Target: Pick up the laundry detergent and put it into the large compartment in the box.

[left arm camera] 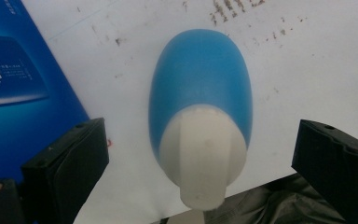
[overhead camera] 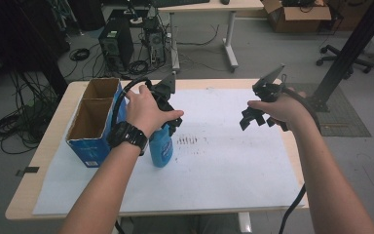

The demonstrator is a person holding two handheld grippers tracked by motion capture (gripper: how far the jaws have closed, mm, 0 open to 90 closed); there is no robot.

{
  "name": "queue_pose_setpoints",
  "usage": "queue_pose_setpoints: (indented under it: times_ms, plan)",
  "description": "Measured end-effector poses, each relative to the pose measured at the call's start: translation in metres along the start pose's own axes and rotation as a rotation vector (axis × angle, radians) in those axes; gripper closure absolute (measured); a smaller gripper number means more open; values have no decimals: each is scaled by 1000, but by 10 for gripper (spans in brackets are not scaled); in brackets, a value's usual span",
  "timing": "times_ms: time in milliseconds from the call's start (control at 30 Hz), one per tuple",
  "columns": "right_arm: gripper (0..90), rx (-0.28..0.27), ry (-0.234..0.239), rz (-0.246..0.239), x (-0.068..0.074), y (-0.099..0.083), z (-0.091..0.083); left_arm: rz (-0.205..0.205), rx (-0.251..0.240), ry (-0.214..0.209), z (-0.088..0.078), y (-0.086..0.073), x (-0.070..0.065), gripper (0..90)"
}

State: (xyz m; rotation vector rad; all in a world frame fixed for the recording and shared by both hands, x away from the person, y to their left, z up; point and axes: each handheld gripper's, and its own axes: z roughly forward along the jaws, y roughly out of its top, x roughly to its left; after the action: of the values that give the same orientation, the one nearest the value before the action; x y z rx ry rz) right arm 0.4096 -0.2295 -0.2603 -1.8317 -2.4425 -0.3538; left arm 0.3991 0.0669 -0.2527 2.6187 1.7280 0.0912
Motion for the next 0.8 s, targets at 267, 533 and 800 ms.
queue_pose_setpoints:
  times_ms: [267,533,800]
  plan:
    - [39,4,5,0,-1,0,4,-3,6,5,8,1,0,40]
    - [39,6,8,-5,-2,-1,7,-3,20,8,22,1,-1,40]
    - [39,6,10,3,-4,-2,10,-7,31,17,31,1,-4,40]
